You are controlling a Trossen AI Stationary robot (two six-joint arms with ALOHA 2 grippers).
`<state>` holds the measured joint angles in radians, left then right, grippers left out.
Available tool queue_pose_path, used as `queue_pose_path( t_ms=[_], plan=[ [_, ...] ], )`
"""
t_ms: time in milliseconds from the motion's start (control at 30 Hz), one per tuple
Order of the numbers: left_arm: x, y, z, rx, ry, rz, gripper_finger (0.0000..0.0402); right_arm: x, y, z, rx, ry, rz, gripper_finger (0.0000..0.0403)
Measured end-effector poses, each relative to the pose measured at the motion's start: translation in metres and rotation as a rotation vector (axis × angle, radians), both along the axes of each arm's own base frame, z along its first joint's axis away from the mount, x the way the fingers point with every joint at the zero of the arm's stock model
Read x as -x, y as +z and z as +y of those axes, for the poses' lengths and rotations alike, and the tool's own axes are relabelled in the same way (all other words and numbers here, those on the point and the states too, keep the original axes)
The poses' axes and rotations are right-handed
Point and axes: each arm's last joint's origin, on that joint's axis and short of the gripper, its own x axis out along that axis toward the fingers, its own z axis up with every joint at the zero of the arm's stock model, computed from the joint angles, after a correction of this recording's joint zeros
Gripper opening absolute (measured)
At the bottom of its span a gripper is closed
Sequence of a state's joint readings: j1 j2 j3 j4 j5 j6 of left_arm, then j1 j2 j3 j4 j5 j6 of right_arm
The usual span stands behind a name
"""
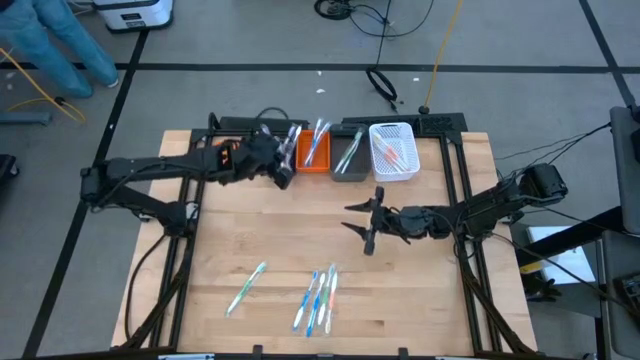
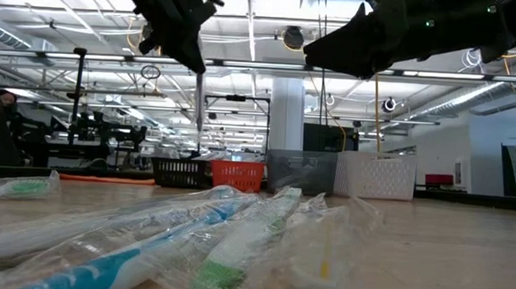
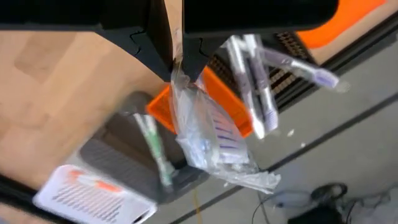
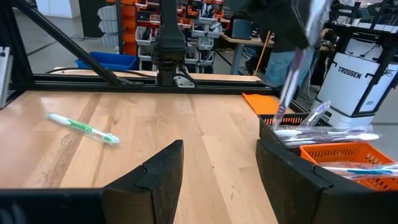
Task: Pick & Place Toothbrushes
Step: Put the violet toothbrush into the black basket
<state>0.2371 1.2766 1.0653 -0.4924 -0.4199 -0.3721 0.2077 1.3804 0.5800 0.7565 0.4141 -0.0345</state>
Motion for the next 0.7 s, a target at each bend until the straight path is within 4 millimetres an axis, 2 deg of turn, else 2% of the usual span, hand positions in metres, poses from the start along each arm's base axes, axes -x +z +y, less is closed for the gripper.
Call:
queue_pose_path(
  t_ms=[367, 700],
  plan=[
    [0.017, -0.003, 0.042, 0.069, 0.083, 0.007, 0.0002, 0.0, 0.0, 0.001, -0.014, 0.003, -0.002, 0.0196],
    [0.018, -0.028, 0.071, 0.163, 0.161, 0.114, 0.0002, 0.0, 0.0, 0.001, -0.012, 0.003, -0.003, 0.0196]
  ],
)
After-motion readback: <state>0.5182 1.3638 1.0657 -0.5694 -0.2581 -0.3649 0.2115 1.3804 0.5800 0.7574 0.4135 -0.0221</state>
